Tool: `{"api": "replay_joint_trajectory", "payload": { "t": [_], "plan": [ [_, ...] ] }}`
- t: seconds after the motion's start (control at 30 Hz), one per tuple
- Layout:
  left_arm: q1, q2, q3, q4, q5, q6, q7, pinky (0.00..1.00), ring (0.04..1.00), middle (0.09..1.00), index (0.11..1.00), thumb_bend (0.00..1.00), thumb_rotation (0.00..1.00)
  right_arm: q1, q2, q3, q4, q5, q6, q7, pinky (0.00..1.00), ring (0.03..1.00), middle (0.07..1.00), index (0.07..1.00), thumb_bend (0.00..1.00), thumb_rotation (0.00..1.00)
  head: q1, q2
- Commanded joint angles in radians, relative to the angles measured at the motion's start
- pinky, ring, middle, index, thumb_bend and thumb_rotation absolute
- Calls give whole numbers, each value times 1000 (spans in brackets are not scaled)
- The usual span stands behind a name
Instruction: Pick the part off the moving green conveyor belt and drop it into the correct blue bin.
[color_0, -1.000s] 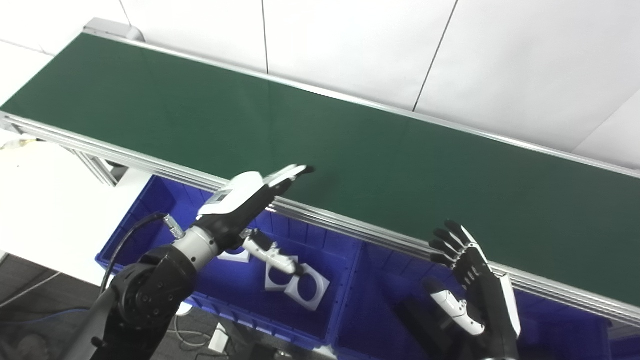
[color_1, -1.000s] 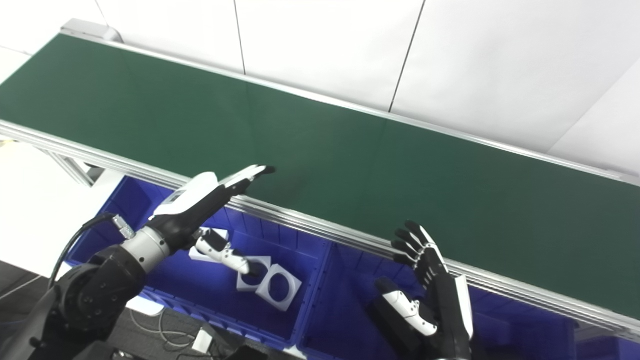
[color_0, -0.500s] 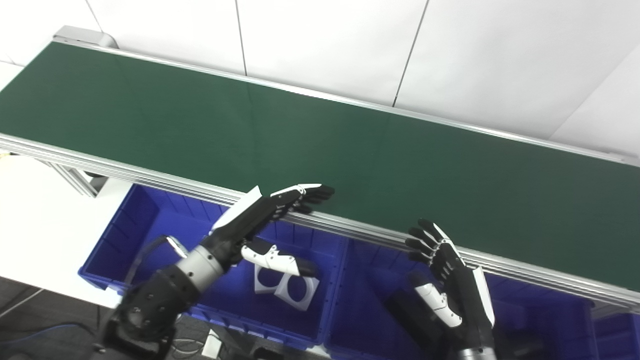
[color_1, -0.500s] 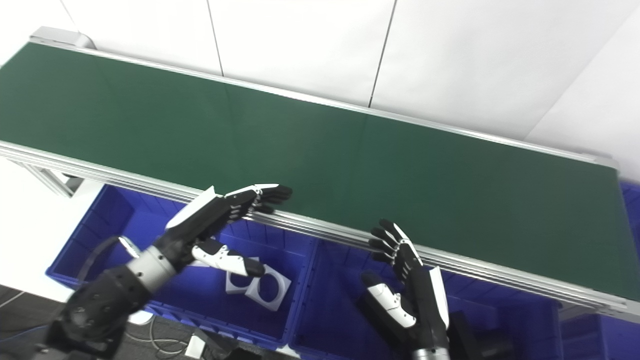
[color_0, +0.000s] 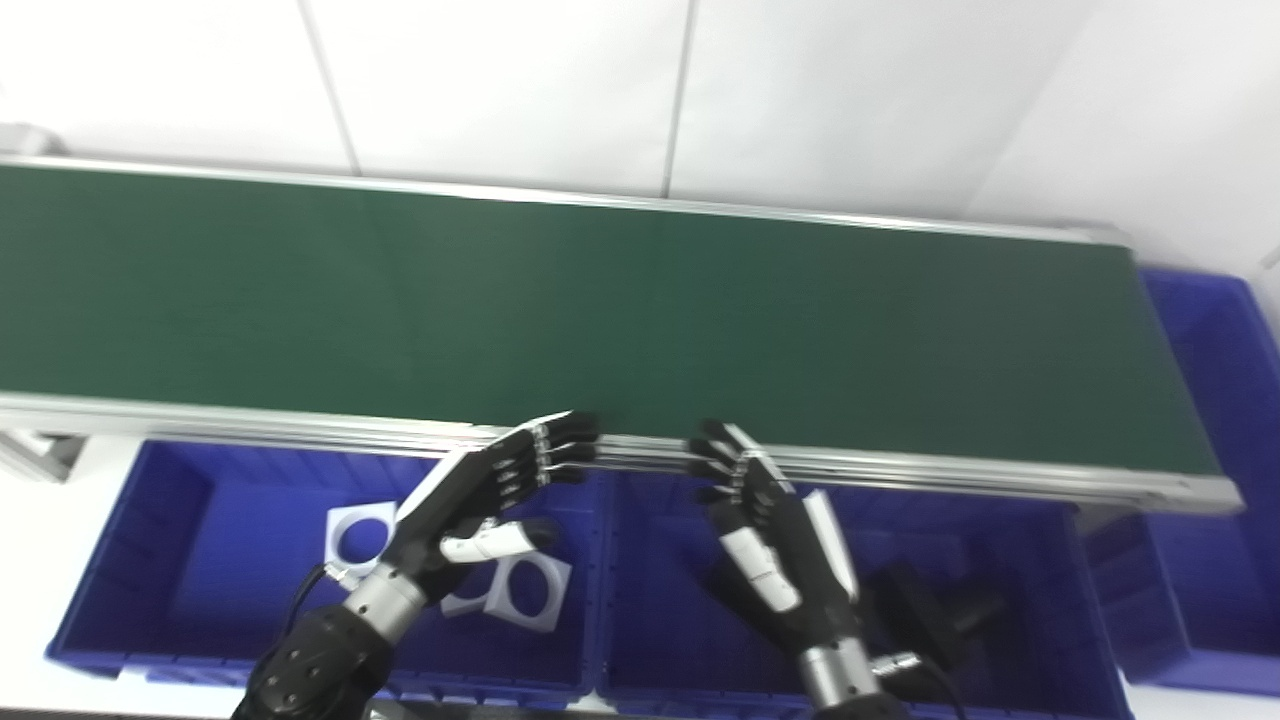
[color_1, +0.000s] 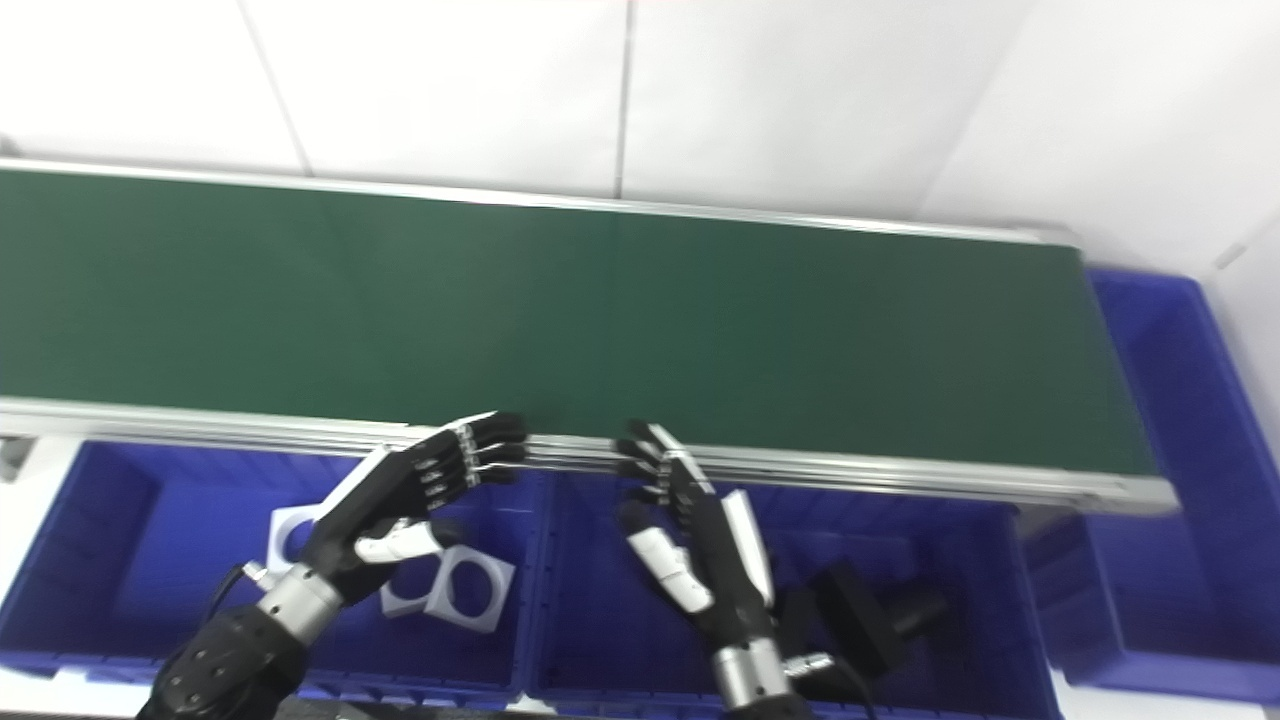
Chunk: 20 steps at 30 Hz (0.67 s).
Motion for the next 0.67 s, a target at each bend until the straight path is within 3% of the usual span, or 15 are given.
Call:
{"api": "replay_joint_trajectory", "payload": {
  "t": [0.0, 0.27, 0.63],
  "plan": [
    [-19, 11, 21, 10, -68, -43, -30, 828, 854, 855, 819, 893, 477, -18, 18, 8, -5, -13, -63, -21, 727, 798, 834, 884, 715, 884, -31, 0],
    [-39, 18, 56, 108, -128, -80, -71, 822, 838, 842, 811, 941, 449, -40, 27, 18, 32, -32, -62, -40, 743, 805, 841, 885, 729, 888, -43, -3],
    [-24, -6, 55, 120, -120, -144, -78, 823, 835, 834, 803, 923, 420, -30, 8, 13, 44, -5, -87, -44, 737, 805, 838, 876, 720, 867, 51, -47]
  ]
}}
